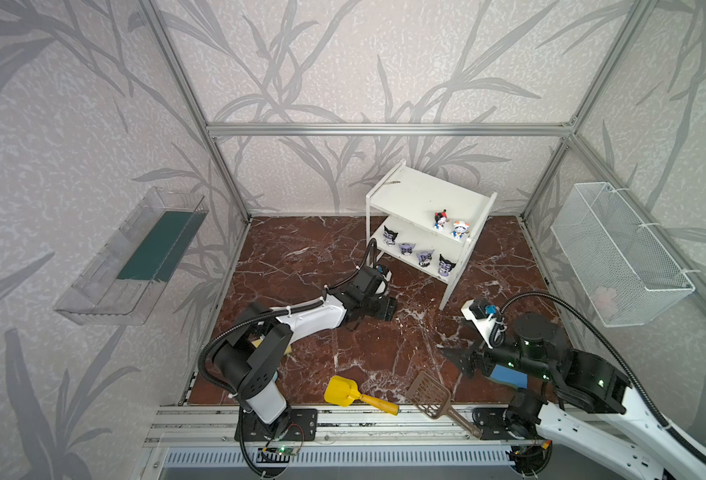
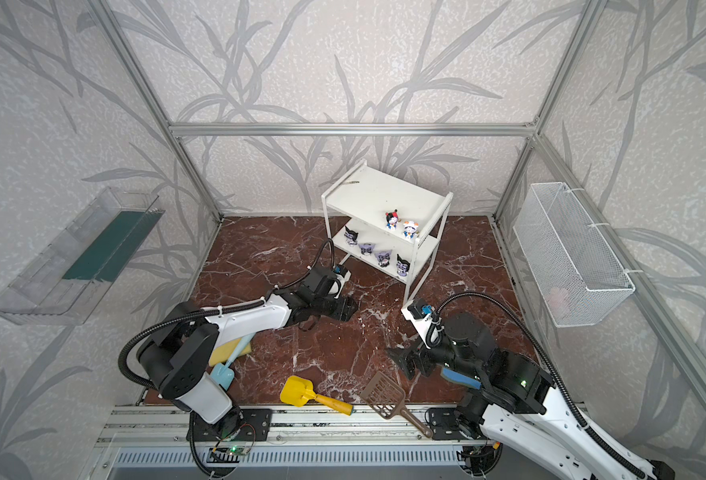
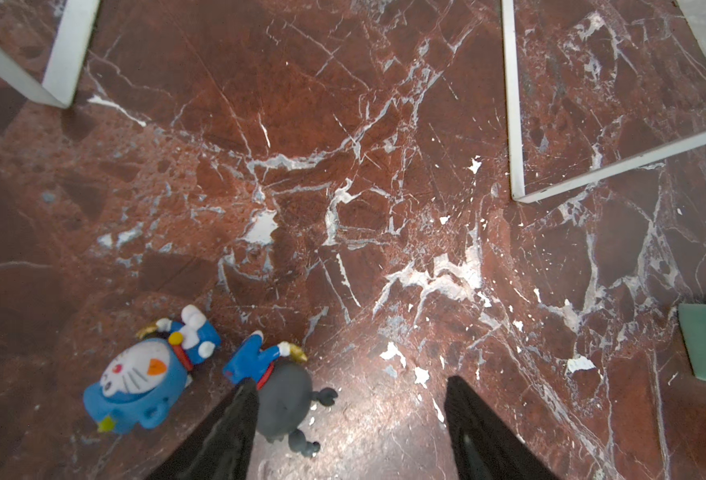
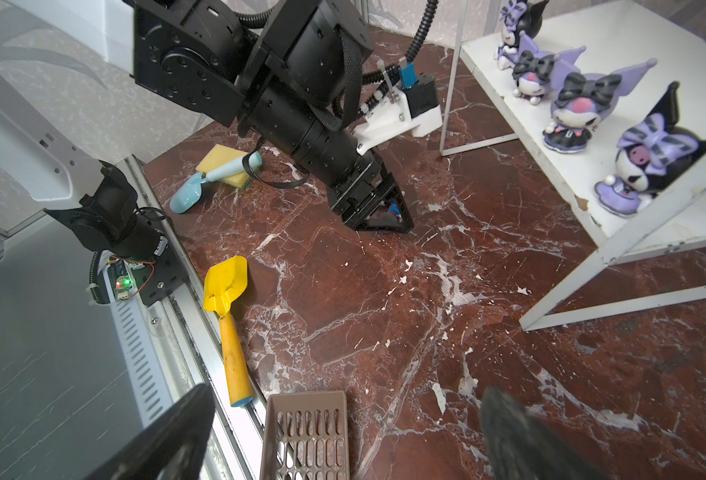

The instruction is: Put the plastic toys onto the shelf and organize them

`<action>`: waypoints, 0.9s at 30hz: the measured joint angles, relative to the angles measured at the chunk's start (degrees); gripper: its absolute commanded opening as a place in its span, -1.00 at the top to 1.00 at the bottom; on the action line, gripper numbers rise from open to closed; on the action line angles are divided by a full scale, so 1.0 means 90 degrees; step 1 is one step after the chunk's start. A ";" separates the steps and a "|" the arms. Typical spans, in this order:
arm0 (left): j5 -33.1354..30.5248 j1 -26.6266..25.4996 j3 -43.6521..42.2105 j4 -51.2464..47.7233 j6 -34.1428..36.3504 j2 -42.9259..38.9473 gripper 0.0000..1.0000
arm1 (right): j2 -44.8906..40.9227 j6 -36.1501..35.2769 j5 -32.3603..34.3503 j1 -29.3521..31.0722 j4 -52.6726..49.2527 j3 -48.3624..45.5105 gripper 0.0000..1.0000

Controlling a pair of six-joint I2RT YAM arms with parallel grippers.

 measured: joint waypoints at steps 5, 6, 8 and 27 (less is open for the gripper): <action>-0.0457 -0.0194 0.0010 -0.0289 -0.0010 0.0134 -0.30 | 0.0000 0.0002 0.0000 0.0000 0.0000 0.0000 -0.98; -0.0566 -0.0243 0.0019 -0.0350 -0.0010 0.0175 -0.29 | -0.0002 0.0002 0.0000 0.0000 0.0002 0.0000 -0.98; -0.0750 -0.0350 0.0046 -0.0437 -0.0012 0.0270 -0.29 | -0.0002 0.0002 0.0000 0.0000 0.0002 0.0000 -0.98; -0.2484 -0.0792 0.0141 -0.0367 -0.0498 0.0814 0.13 | -0.0102 0.0024 0.0000 0.0000 0.0000 -0.0041 -0.98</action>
